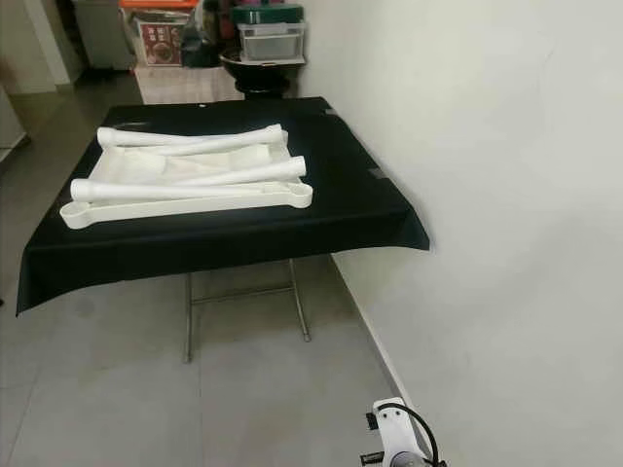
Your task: Building children table
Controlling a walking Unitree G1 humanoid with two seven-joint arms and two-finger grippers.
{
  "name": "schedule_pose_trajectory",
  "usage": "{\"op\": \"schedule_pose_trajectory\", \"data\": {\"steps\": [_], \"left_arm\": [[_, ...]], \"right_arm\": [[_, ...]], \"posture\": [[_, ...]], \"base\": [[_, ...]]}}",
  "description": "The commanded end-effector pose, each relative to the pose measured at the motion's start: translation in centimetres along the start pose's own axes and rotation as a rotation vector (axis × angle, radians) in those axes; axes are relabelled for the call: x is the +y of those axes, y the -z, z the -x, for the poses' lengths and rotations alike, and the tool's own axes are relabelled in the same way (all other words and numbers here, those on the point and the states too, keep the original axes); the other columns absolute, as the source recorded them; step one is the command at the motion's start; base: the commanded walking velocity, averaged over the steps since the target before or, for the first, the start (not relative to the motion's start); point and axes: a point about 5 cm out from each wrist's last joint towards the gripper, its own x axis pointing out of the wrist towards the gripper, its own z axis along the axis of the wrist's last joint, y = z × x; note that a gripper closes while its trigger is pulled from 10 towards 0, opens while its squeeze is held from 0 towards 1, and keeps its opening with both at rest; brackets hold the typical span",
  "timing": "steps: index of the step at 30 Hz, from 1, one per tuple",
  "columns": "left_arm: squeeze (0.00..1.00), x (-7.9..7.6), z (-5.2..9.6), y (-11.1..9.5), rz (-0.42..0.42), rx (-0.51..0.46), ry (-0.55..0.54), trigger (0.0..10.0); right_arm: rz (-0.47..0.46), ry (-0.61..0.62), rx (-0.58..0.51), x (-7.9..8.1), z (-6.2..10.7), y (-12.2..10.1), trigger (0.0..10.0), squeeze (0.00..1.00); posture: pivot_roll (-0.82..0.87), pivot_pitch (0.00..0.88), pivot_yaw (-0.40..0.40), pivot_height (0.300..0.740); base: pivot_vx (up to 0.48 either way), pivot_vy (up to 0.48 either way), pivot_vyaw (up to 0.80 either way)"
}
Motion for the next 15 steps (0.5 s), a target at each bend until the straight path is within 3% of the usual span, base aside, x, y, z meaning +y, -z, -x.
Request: {"op": "schedule_pose_trajectory", "data": {"steps": [1, 3, 15], "left_arm": [[0.00, 2.9, 0.0, -1.8, -0.073, 0.042, -0.157, 10.0], [0.00, 2.4, 0.2, 0.2, -0.091, 0.099, -0.131, 10.0], [0.00, 1.3, 0.2, 1.1, -0.065, 0.108, -0.098, 10.0]], "right_arm": [[0.017, -0.105, 0.126, 1.0, 0.3, 3.2, 10.0, 0.00], [-0.009, -0.115, 0.131, 1.6, 0.5, 3.8, 10.0, 0.00], [0.015, -0.133, 0.120, 2.0, 0.5, 4.0, 10.0, 0.00]], "posture": [[-0.01, 0.030, -0.012, 0.740], [-0.02, 0.058, -0.008, 0.740], [-0.01, 0.066, -0.018, 0.740]], "base": [[0.000, 0.000, 0.00], [0.000, 0.000, 0.00], [0.000, 0.000, 0.00]]}}
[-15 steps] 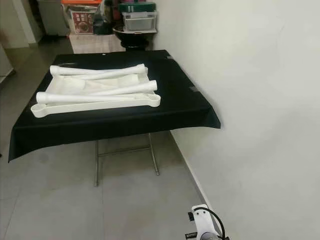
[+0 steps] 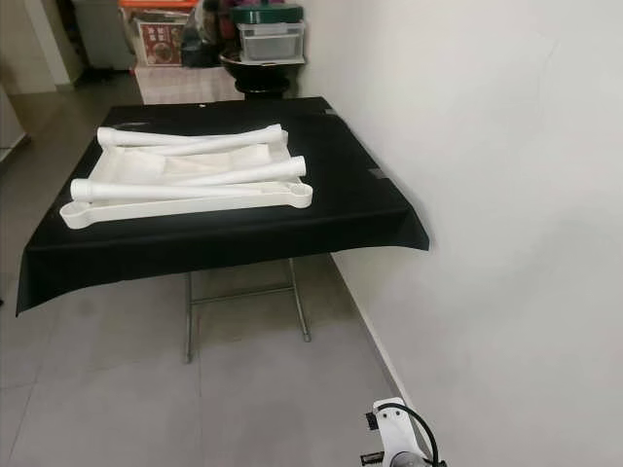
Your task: Building children table
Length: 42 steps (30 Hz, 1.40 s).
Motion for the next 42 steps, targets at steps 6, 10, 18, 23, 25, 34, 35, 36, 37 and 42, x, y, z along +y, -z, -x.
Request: {"op": "schedule_pose_trajectory", "data": {"steps": [6, 10, 18, 23, 25, 34, 35, 36, 37, 42], "left_arm": [[0.00, 1.0, 0.0, 0.7, -0.076, 0.102, -0.097, 10.0], [0.00, -0.3, -0.3, 0.1, -0.067, 0.092, -0.091, 10.0], [0.00, -2.1, -0.6, -0.9, -0.028, 0.057, -0.074, 10.0], [0.00, -3.0, -0.9, -3.8, 0.023, -0.049, -0.064, 10.0], [0.00, -3.0, -0.9, -3.8, 0.023, -0.049, -0.064, 10.0], [0.00, -0.9, 2.6, -17.1, -0.130, -0.730, -0.055, 10.0], [0.00, -2.6, 4.5, -18.8, -0.149, -0.859, -0.026, 10.0], [0.00, -2.6, 4.5, -18.8, -0.149, -0.859, -0.026, 10.0], [0.00, -4.0, 6.2, -19.8, -0.145, -0.941, 0.006, 10.0], [0.00, -7.3, 9.6, -20.4, -0.094, -1.031, 0.155, 10.0]], "right_arm": [[0.007, -0.130, 0.114, 1.8, 0.5, 4.0, 10.0, 0.00], [0.009, -0.132, 0.107, 1.9, 0.5, 3.9, 10.0, 0.00], [-0.030, -0.118, 0.065, 1.7, 0.4, 3.0, 10.0, 0.00], [-0.056, -0.102, -0.066, 1.1, 0.1, -0.1, 10.0, 0.00], [-0.056, -0.102, -0.066, 1.1, 0.1, -0.1, 10.0, 0.00], [0.028, -0.119, -0.608, -1.3, 2.2, -14.7, 10.0, 0.00], [0.044, -0.104, -0.721, -1.5, 3.2, -16.9, 10.0, 0.00], [0.044, -0.104, -0.721, -1.5, 3.2, -16.9, 10.0, 0.00], [0.049, -0.094, -0.805, -1.6, 4.1, -18.4, 10.0, 0.00], [0.006, -0.121, -0.974, -0.9, 6.5, -20.8, 10.0, 0.00]], "posture": [[-0.02, 0.062, -0.017, 0.740], [-0.02, 0.053, -0.018, 0.740], [-0.02, 0.041, -0.023, 0.740], [-0.03, 0.034, -0.032, 0.740], [-0.03, 0.034, -0.032, 0.740], [-0.02, 0.010, -0.076, 0.740], [-0.02, 0.005, -0.078, 0.740], [-0.02, 0.005, -0.078, 0.740], [-0.02, 0.000, -0.080, 0.740], [-0.03, 0.000, -0.074, 0.740]], "base": [[0.000, 0.000, 0.00], [0.000, 0.000, 0.00], [0.000, 0.000, 0.00], [0.000, 0.000, 0.00], [0.000, 0.000, 0.00], [0.000, 0.000, 0.00], [0.000, 0.000, 0.00], [0.000, 0.000, 0.00], [0.000, 0.000, 0.00], [0.000, 0.000, 0.00]]}}
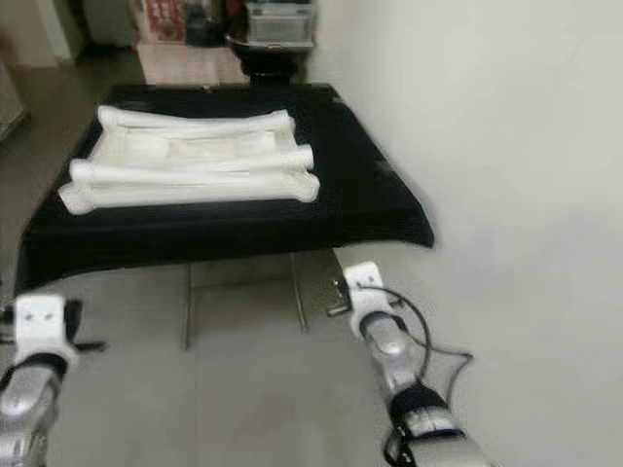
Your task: Building children table
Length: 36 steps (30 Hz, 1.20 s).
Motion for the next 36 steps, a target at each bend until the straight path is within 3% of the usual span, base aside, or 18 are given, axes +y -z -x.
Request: {"op": "schedule_pose_trajectory", "data": {"steps": [1, 2, 3, 5, 7, 12, 20, 21, 22, 23, 31, 36], "left_arm": [[0.00, -2.2, 1.1, -1.0, 0.053, -0.005, 0.079, 10.0], [0.00, -2.2, 1.1, -1.0, 0.053, -0.005, 0.079, 10.0], [0.00, -4.1, 2.2, -1.6, 0.092, -0.017, 0.143, 10.0], [0.00, -6.6, 4.3, -1.4, 0.121, -0.005, 0.244, 10.0], [0.00, -6.7, 4.8, -1.1, 0.112, 0.012, 0.249, 10.0], [0.00, -6.5, 4.8, -1.6, 0.092, 0.010, 0.239, 10.0], [0.00, -6.8, 4.9, -2.3, 0.089, 0.037, 0.238, 10.0], [0.00, -6.8, 4.9, -2.3, 0.089, 0.035, 0.239, 10.0], [0.00, -6.8, 4.9, -2.3, 0.089, 0.035, 0.239, 10.0], [0.00, -6.8, 4.9, -2.5, 0.085, 0.027, 0.241, 10.0], [0.00, -6.1, 4.4, -3.3, 0.086, -0.003, 0.197, 10.0], [0.00, -6.0, 4.5, -3.6, 0.078, 0.003, 0.197, 10.0]], "right_arm": [[-0.053, -0.025, -0.092, 0.8, 0.4, -1.5, 10.0, 0.90], [-0.053, -0.025, -0.092, 0.8, 0.4, -1.5, 10.0, 0.90], [-0.088, -0.081, -0.166, 1.8, 1.0, -2.9, 10.0, 1.00], [-0.105, -0.159, -0.253, 3.7, 2.3, -4.3, 10.0, 1.00], [-0.094, -0.199, -0.278, 4.7, 3.0, -4.4, 10.0, 1.00], [-0.087, -0.236, -0.271, 5.5, 3.0, -4.2, 10.0, 1.00], [-0.067, -0.255, -0.212, 5.7, 2.6, -4.3, 10.0, 1.00], [-0.061, -0.258, -0.205, 5.7, 2.5, -4.3, 10.0, 0.23], [-0.061, -0.258, -0.205, 5.7, 2.5, -4.3, 10.0, 0.23], [-0.066, -0.260, -0.201, 5.6, 2.6, -4.4, 10.0, 0.00], [-0.050, -0.257, -0.199, 5.7, 2.4, -4.9, 10.0, 0.00], [-0.091, -0.282, -0.200, 5.8, 2.6, -5.0, 10.0, 0.00]], "posture": [[-0.03, 0.000, -0.071, 0.740], [-0.03, 0.000, -0.071, 0.740], [-0.04, 0.000, -0.063, 0.740], [-0.04, 0.000, -0.052, 0.740], [-0.03, 0.000, -0.056, 0.740], [-0.03, 0.000, -0.051, 0.740], [-0.02, 0.000, -0.055, 0.740], [-0.02, 0.000, -0.055, 0.740], [-0.02, 0.000, -0.055, 0.740], [-0.02, 0.000, -0.050, 0.740], [-0.01, 0.000, -0.045, 0.740], [-0.01, 0.000, -0.043, 0.740]], "base": [[0.000, 0.000, 0.00], [0.000, 0.000, 0.00], [0.000, 0.000, 0.00], [0.000, 0.000, 0.00], [0.000, 0.000, 0.00], [0.000, 0.000, 0.00], [0.000, 0.000, 0.00], [0.000, 0.000, 0.00], [0.000, 0.000, 0.00], [0.000, 0.000, 0.00], [0.252, 0.000, 0.30], [0.399, 0.000, 0.48]]}}
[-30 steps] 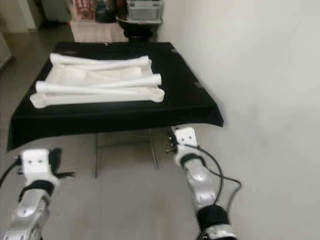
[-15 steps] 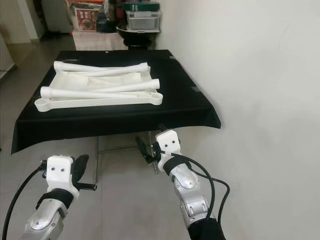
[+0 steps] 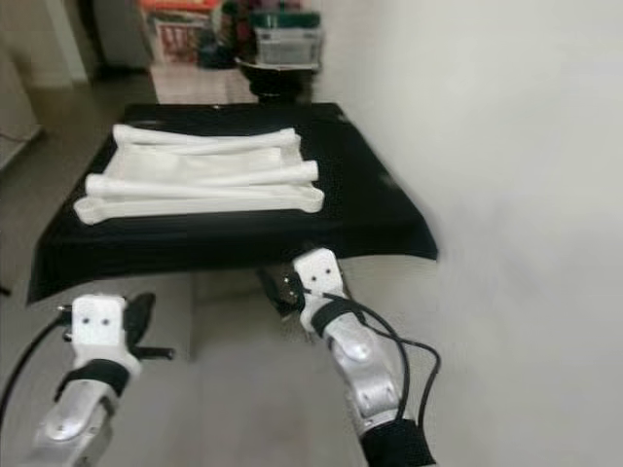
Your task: Building children table
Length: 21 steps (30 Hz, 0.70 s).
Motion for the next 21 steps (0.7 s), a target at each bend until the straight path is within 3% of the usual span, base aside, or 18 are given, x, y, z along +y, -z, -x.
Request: {"op": "schedule_pose_trajectory", "data": {"steps": [1, 11, 14, 21], "left_arm": [[0.00, 0.6, 0.2, 0.5, -0.012, 0.033, -0.022, 10.0], [0.00, -0.2, -0.2, -0.1, -0.013, 0.024, 0.029, 10.0], [0.00, -0.2, -0.2, -0.2, -0.012, 0.025, 0.030, 10.0], [0.00, -0.3, -0.2, -0.3, -0.007, 0.027, 0.034, 10.0]], "right_arm": [[-0.028, -0.033, -0.013, 0.9, -0.3, -0.3, 10.0, 0.00], [-0.030, -0.040, -0.018, 0.7, -0.3, -0.9, 10.0, 0.00], [0.057, -0.102, -0.025, 1.1, -0.2, -1.4, 10.0, 0.00], [0.048, -0.122, -0.075, 0.6, -1.0, -3.1, 10.0, 0.00]], "posture": [[-0.01, 0.000, -0.043, 0.740], [-0.02, 0.000, -0.030, 0.740], [-0.02, 0.000, -0.031, 0.740], [-0.02, 0.000, -0.033, 0.740]], "base": [[0.405, 0.000, 0.80], [0.422, 0.000, 0.00], [0.420, 0.000, 0.80], [0.420, 0.000, 0.62]]}}
